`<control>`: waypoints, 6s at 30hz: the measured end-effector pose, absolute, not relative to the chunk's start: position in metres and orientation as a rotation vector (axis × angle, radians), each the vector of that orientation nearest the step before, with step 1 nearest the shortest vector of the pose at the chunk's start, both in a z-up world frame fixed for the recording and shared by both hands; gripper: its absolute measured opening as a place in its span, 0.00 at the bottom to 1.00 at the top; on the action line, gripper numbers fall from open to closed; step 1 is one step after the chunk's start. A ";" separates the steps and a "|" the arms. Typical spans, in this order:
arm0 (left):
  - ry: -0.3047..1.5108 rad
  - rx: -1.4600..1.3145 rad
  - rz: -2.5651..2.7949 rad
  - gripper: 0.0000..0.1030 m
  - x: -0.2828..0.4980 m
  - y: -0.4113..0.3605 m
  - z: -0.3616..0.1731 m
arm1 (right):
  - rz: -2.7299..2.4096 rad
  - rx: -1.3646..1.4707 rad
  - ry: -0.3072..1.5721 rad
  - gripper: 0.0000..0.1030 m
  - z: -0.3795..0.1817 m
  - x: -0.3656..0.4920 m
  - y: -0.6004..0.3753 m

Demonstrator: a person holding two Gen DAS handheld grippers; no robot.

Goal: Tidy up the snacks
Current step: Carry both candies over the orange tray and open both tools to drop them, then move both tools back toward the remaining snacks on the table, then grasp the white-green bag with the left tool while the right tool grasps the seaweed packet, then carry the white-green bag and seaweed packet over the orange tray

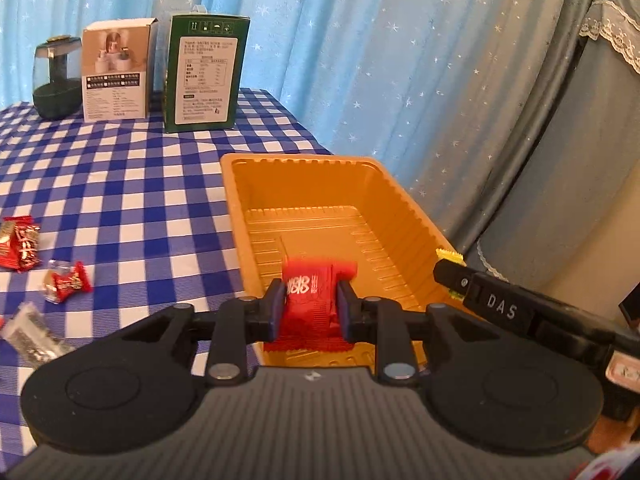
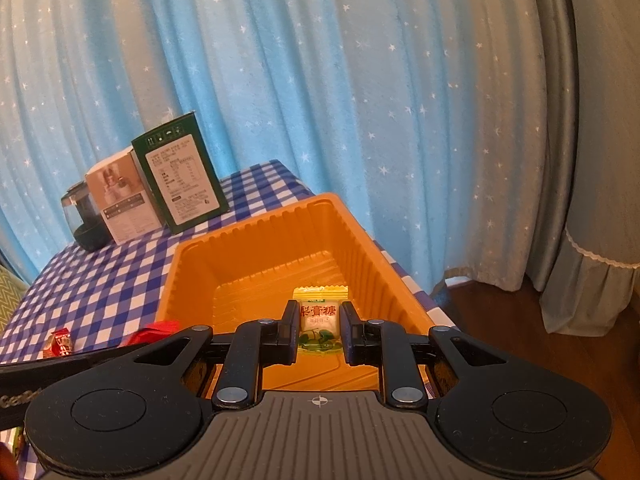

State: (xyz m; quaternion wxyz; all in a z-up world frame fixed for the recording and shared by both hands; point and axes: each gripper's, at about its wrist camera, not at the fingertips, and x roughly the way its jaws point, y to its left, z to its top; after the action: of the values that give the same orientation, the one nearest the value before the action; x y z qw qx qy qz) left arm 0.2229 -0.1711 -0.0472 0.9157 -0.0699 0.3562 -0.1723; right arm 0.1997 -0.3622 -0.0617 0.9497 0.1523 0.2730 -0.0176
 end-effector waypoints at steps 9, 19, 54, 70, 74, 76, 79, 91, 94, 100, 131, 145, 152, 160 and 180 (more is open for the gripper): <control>0.728 -0.139 -0.309 0.35 0.211 -0.152 -0.049 | -0.015 0.293 0.546 0.21 -0.061 0.199 -0.356; 0.724 -0.162 -0.252 0.45 0.193 -0.123 -0.046 | 0.046 0.318 0.521 0.47 -0.060 0.198 -0.349; 0.709 -0.174 0.093 0.72 0.109 0.038 -0.042 | 0.383 0.083 0.486 0.59 -0.050 0.169 -0.211; 0.778 -0.124 0.130 0.72 0.136 0.078 -0.076 | 0.519 -0.069 0.570 0.59 -0.080 0.184 -0.148; 0.796 -0.133 0.129 0.64 0.147 0.086 -0.087 | 0.517 -0.076 0.603 0.59 -0.086 0.195 -0.142; 0.802 -0.133 0.133 0.61 0.152 0.089 -0.091 | 0.526 -0.085 0.618 0.59 -0.091 0.203 -0.136; 0.806 -0.136 0.138 0.58 0.158 0.095 -0.097 | 0.571 -0.116 0.662 0.59 -0.099 0.217 -0.124; 0.818 -0.108 0.105 0.38 0.180 0.100 -0.112 | 0.648 -0.182 0.693 0.59 -0.115 0.242 -0.086; 0.827 -0.085 0.102 0.37 0.185 0.100 -0.116 | 0.655 -0.191 0.701 0.59 -0.117 0.246 -0.081; 0.827 -0.063 0.103 0.28 0.187 0.100 -0.119 | 0.665 -0.206 0.718 0.59 -0.125 0.253 -0.073; 0.796 -0.129 0.124 0.26 0.153 0.090 -0.095 | 0.623 -0.167 0.709 0.37 -0.109 0.219 -0.098; 0.742 -0.108 0.017 0.26 0.131 0.034 -0.059 | 0.453 -0.035 0.635 0.37 -0.079 0.168 -0.163; 0.723 -0.086 -0.067 0.26 0.127 -0.008 -0.045 | 0.352 -0.003 0.603 0.37 -0.068 0.151 -0.201; 0.714 -0.071 -0.166 0.26 0.135 -0.058 -0.034 | 0.253 0.062 0.571 0.37 -0.054 0.141 -0.248; 0.670 -0.032 -0.332 0.26 0.185 -0.152 -0.013 | 0.101 0.204 0.499 0.37 -0.028 0.176 -0.346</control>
State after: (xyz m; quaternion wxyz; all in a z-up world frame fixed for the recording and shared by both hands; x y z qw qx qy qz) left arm 0.1850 -0.1521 -0.0125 0.9308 -0.0155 0.3274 -0.1620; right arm 0.1764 -0.3464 -0.0282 0.9626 0.1006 0.2465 0.0500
